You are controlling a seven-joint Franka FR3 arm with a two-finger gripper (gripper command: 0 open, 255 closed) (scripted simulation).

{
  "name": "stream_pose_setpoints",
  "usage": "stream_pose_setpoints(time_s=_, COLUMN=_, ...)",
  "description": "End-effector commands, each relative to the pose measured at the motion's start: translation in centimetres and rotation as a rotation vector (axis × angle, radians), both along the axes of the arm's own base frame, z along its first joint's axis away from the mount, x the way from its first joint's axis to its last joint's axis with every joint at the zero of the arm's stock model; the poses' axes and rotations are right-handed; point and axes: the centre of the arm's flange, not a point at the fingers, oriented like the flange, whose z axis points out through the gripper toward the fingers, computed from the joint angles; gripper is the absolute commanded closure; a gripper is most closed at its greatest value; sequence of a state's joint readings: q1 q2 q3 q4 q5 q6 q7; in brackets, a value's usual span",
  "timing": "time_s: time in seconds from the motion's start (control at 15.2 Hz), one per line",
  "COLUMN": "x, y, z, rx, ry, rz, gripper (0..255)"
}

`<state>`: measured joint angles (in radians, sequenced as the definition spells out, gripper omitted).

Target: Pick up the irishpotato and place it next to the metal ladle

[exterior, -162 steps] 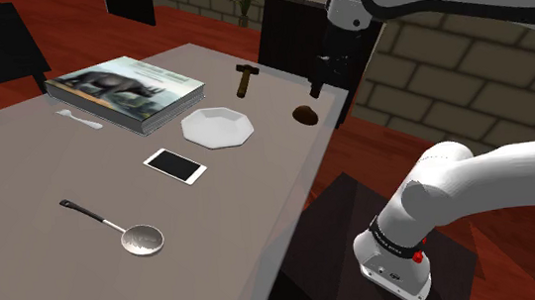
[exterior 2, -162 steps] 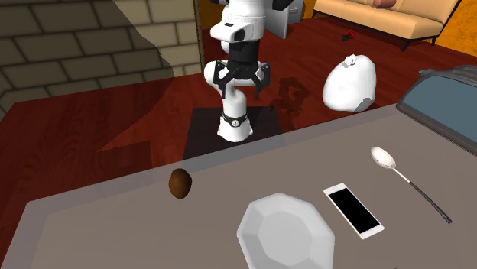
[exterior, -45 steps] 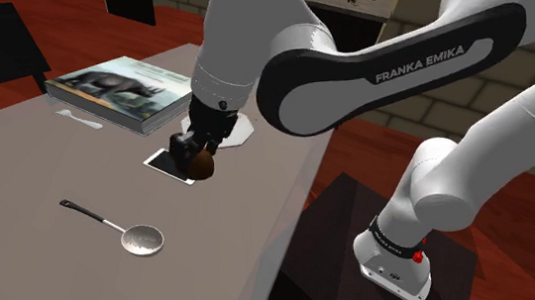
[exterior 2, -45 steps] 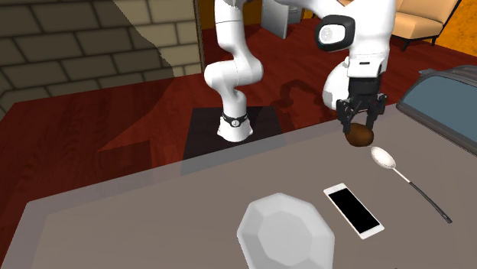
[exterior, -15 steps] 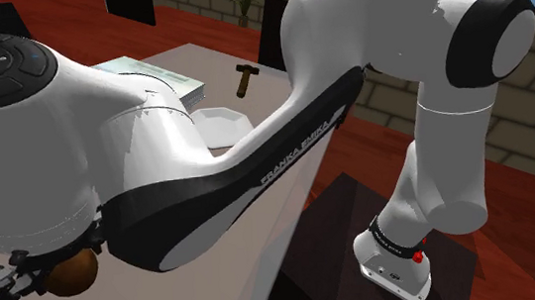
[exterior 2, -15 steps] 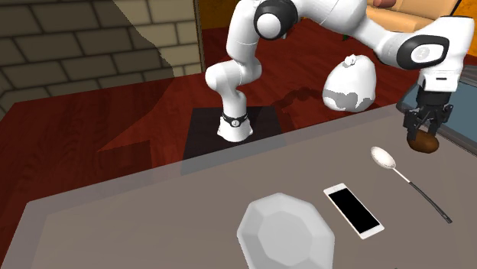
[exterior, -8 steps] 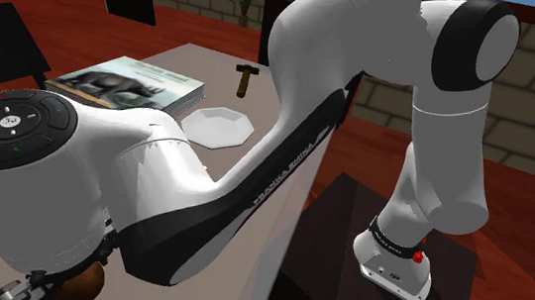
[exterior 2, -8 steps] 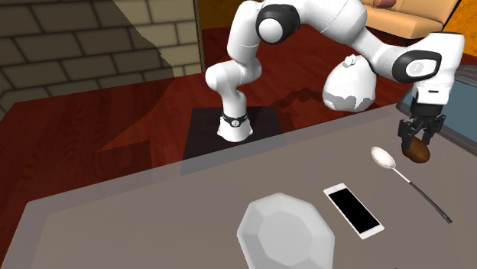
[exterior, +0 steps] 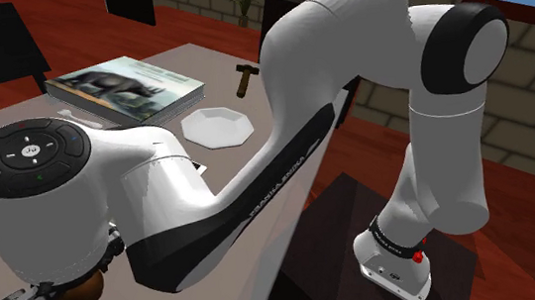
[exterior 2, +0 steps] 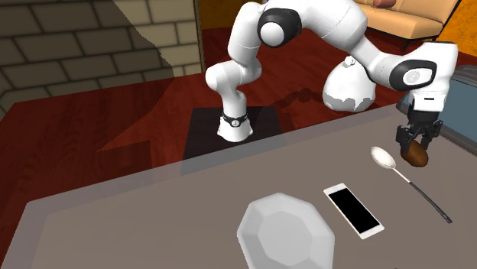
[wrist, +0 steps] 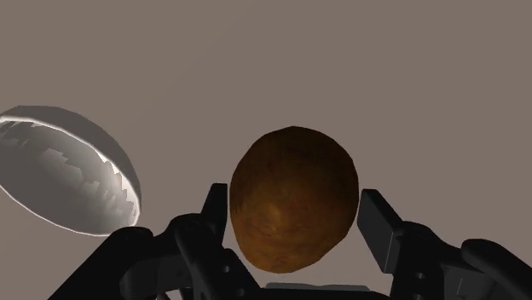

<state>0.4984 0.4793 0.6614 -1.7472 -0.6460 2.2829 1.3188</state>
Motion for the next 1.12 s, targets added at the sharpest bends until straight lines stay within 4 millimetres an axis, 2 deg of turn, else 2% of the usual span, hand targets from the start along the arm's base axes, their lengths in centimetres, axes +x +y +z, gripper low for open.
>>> stream_pose_setpoints(time_s=0.0, x=0.0, y=-0.3, z=-1.1, rx=-0.018, ry=0.012, rz=-0.003, gripper=255)
stream_pose_setpoints(time_s=0.26, x=0.0, y=-0.3, z=-1.1, rx=-0.018, ry=0.012, rz=-0.003, gripper=255)
stream_pose_setpoints(time_s=0.33, x=0.0, y=-0.5, z=-1.2, rx=-0.018, ry=0.012, rz=-0.003, gripper=0)
stream_pose_setpoints(time_s=0.66, x=0.0, y=-0.3, z=-1.1, rx=-0.018, ry=0.012, rz=-0.003, gripper=0)
stream_pose_setpoints(time_s=0.92, x=-1.4, y=-0.8, z=3.7, rx=-0.018, ry=0.012, rz=-0.003, gripper=0)
stream_pose_setpoints(time_s=1.06, x=-1.4, y=-0.8, z=3.7, rx=-0.018, ry=0.012, rz=-0.003, gripper=0)
